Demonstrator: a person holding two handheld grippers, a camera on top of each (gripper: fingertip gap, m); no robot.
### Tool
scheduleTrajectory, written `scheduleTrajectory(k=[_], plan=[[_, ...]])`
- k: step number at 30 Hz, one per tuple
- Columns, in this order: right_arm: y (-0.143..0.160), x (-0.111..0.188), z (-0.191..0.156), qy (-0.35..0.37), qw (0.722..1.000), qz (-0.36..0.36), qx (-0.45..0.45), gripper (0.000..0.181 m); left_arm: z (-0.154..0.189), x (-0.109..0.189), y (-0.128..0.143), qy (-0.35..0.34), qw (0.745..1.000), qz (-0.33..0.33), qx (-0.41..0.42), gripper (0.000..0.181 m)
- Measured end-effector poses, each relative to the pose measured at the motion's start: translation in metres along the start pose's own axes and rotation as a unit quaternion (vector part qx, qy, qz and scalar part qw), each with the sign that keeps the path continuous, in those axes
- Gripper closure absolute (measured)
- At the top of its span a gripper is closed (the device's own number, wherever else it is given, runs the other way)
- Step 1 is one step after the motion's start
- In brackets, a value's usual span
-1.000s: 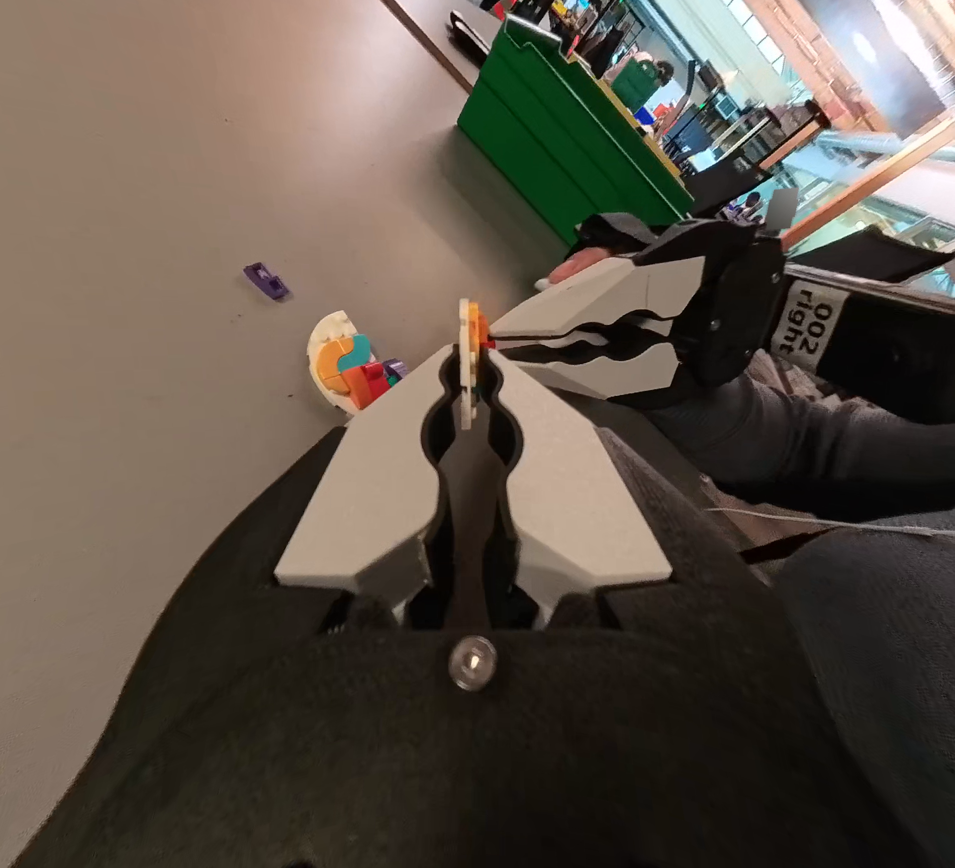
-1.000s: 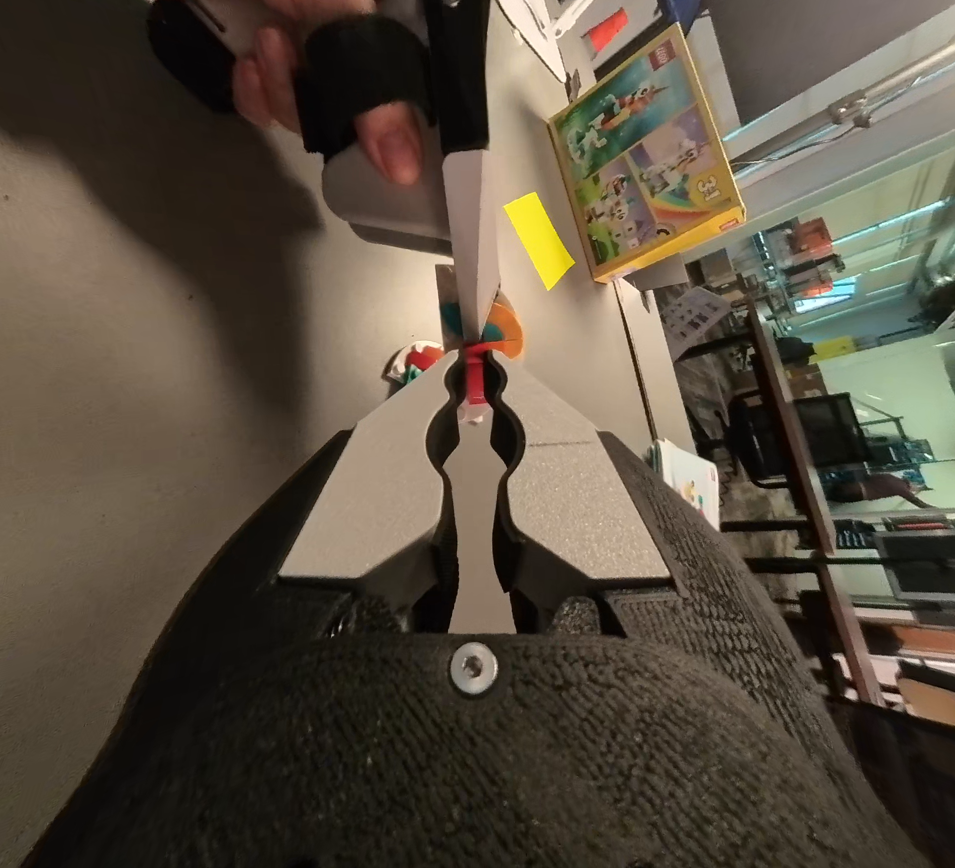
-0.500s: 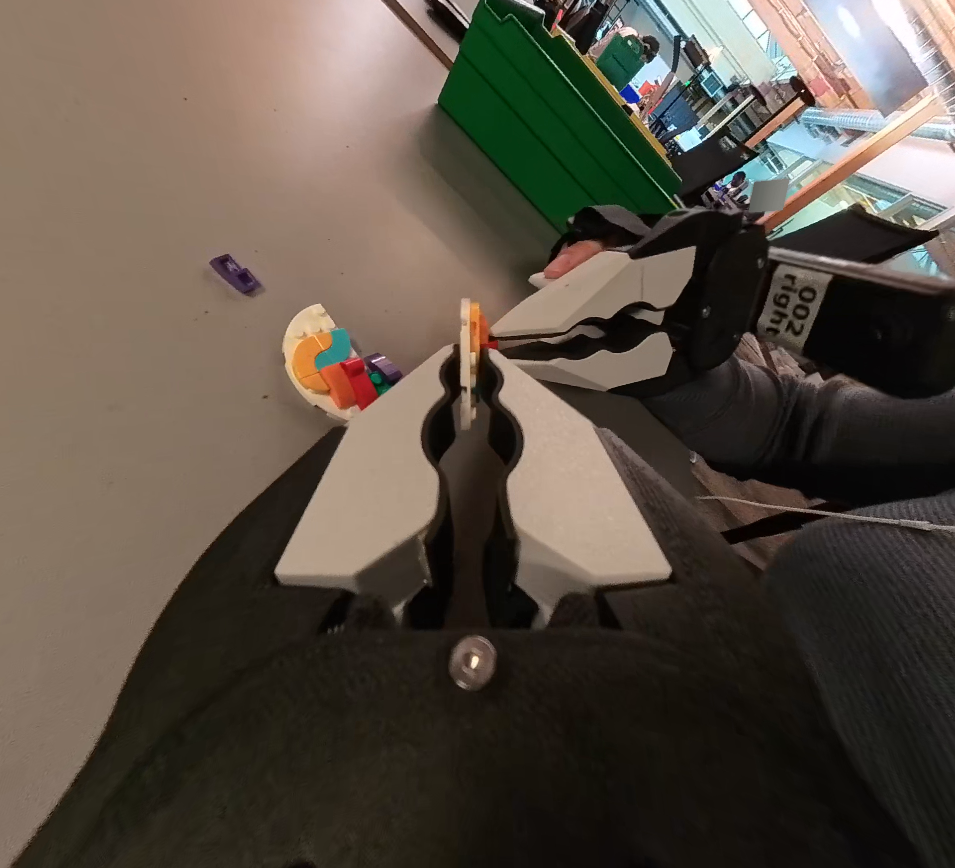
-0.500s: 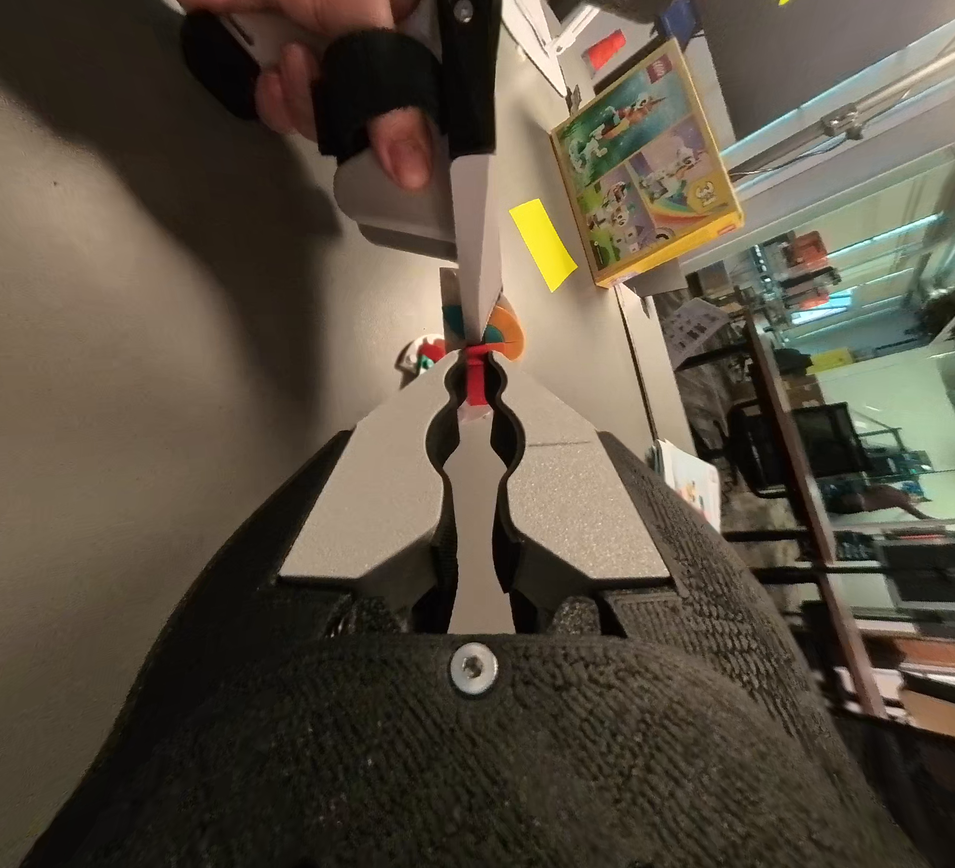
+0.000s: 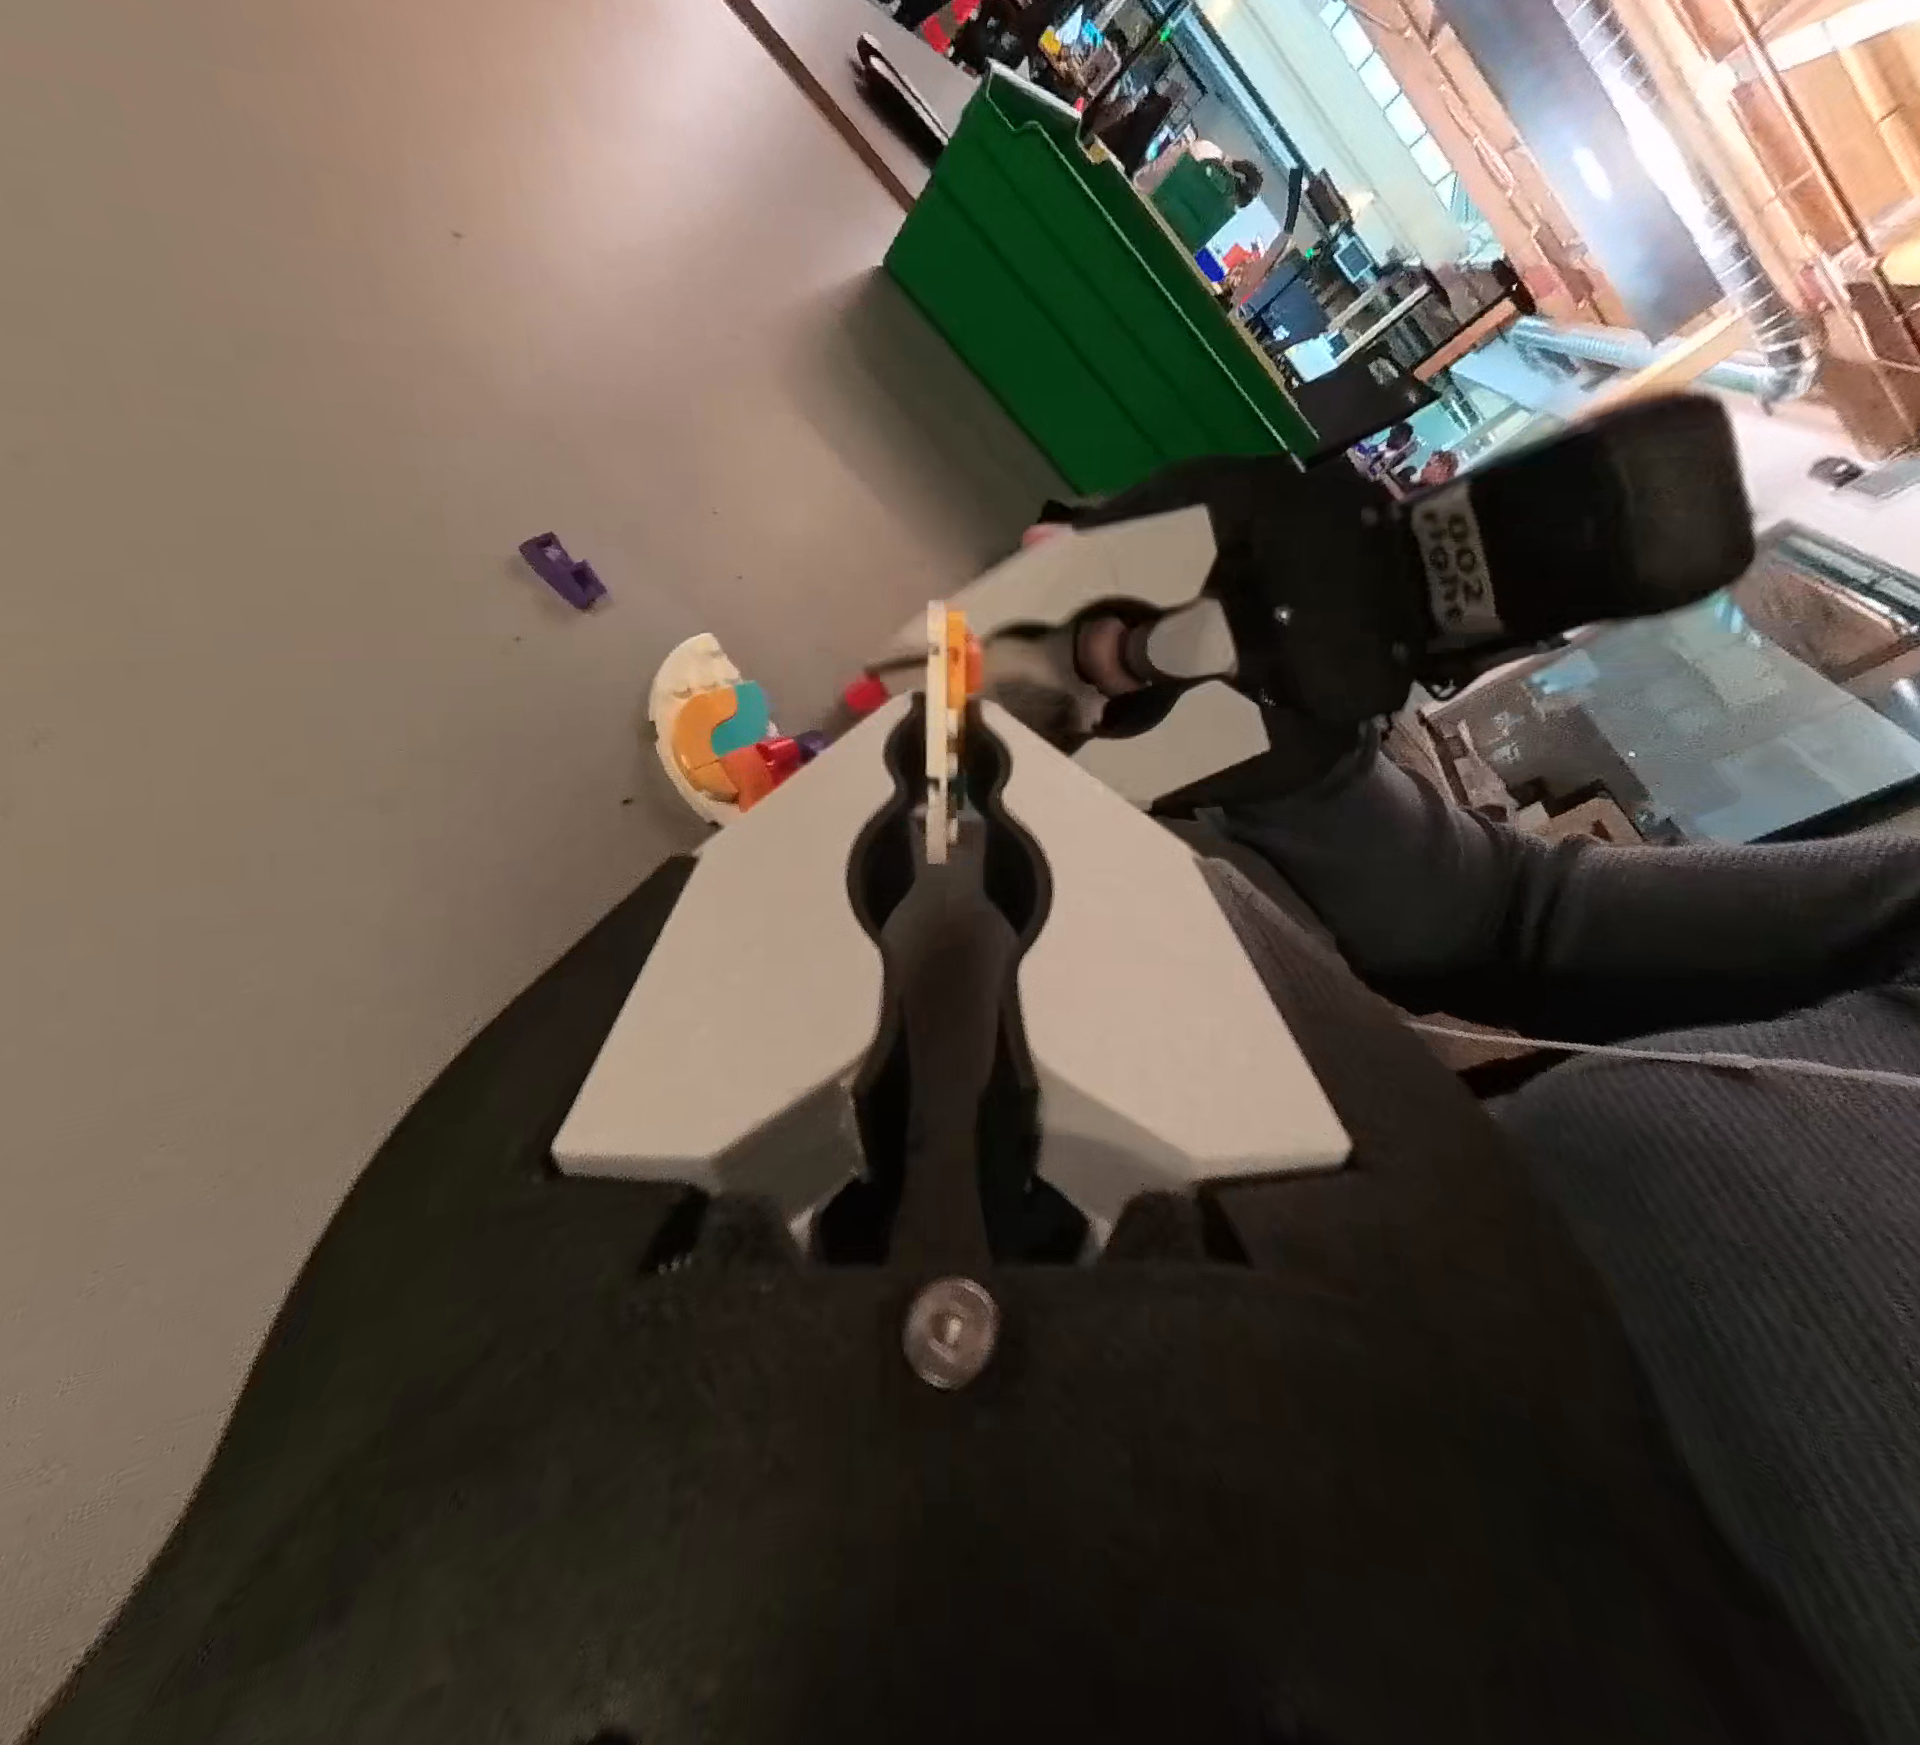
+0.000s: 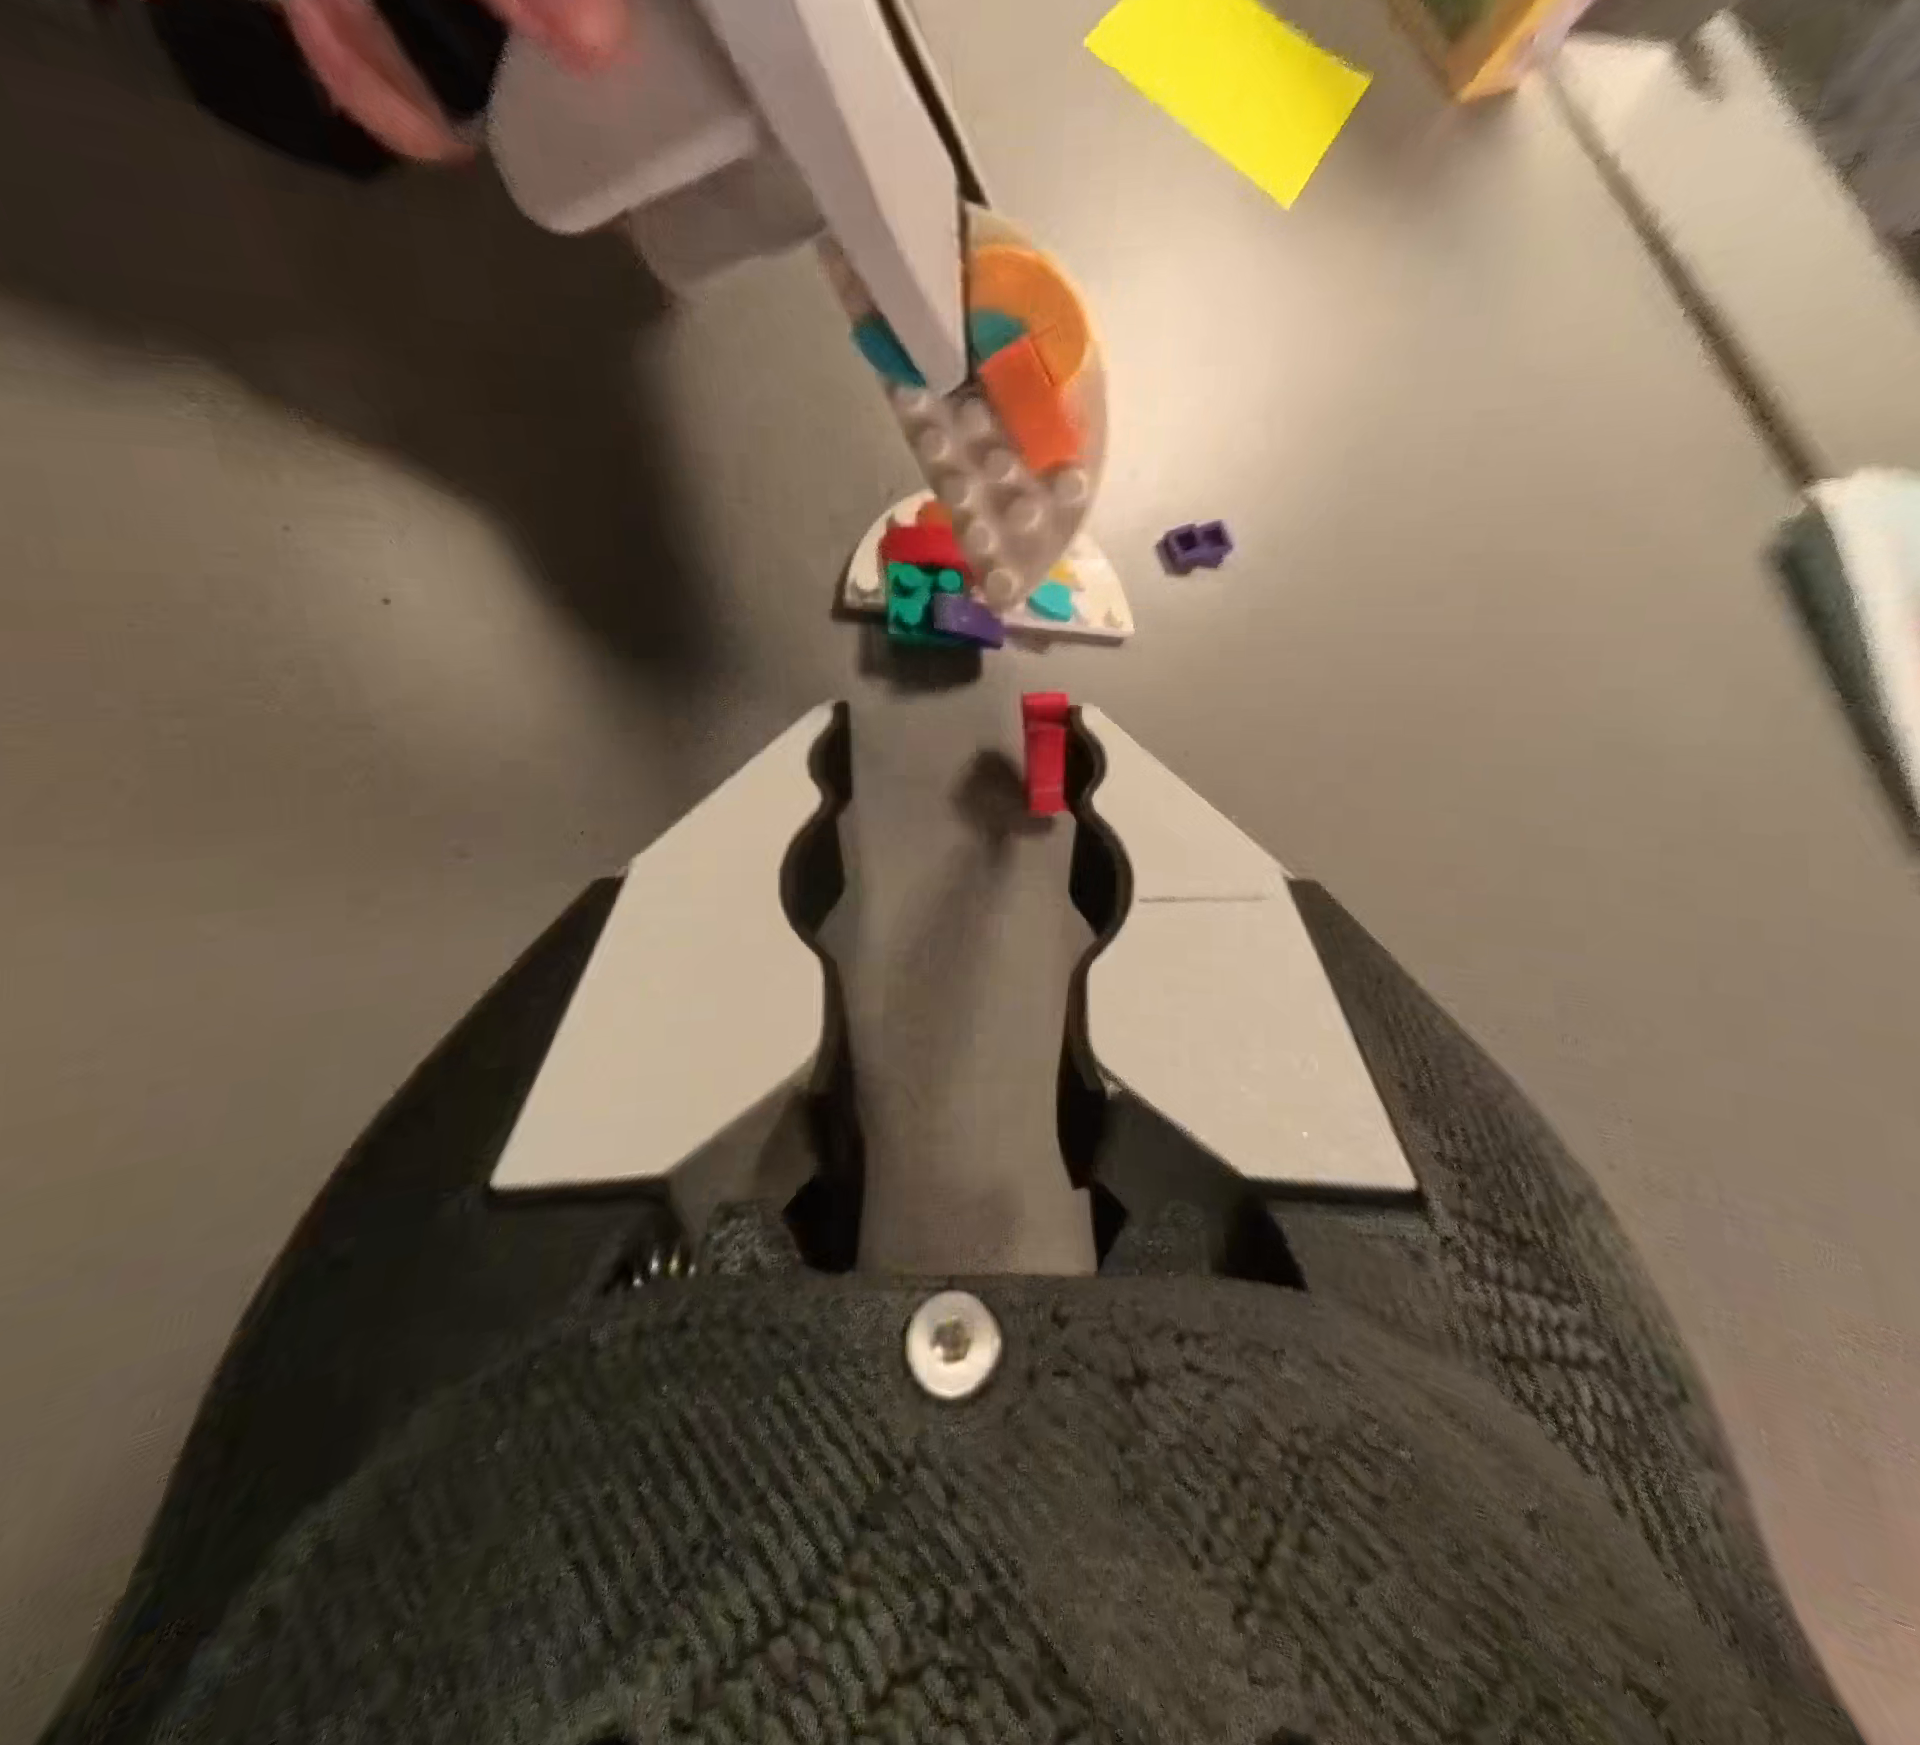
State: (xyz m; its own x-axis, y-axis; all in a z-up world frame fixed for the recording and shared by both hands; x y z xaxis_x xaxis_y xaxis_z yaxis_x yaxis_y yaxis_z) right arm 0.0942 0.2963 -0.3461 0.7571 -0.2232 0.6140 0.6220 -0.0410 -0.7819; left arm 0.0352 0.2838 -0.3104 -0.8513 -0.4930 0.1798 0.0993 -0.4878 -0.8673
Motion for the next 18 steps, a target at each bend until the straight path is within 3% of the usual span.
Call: scheduleTrajectory(k=[3,9,14,18], plan=[[-0.004,0.003,0.001,-0.008,1.0,0.009,-0.02,0.142,0.001,-0.002,0.002,0.0,1.0,-0.01,-0.004,0.177],[-0.038,0.023,-0.007,0.07,0.983,0.122,0.115,0.17,0.003,-0.004,0.006,0.006,1.0,-0.025,-0.006,0.177],[-0.038,0.018,-0.011,0.103,0.973,0.113,0.173,0.171,0.009,-0.009,0.01,0.017,0.999,-0.041,-0.009,0.177],[-0.024,0.013,0.005,0.111,0.984,0.064,0.126,0.167,0.004,-0.007,0.008,0.003,0.999,-0.032,0.003,0.177]])
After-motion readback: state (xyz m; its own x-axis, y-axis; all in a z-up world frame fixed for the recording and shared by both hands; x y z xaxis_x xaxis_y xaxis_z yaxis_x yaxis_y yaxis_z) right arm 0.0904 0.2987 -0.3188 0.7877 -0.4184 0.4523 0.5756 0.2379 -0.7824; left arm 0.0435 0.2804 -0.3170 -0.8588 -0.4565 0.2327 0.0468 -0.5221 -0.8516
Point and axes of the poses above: each gripper's, where its closed fingertips meet, x back along the fingers, y out of its underside, z = x × y across the jaws, the point moved 2 cm from there along x, back along the fingers, and after that the axes turned 15 degrees about -x, right-handed, at the moved point
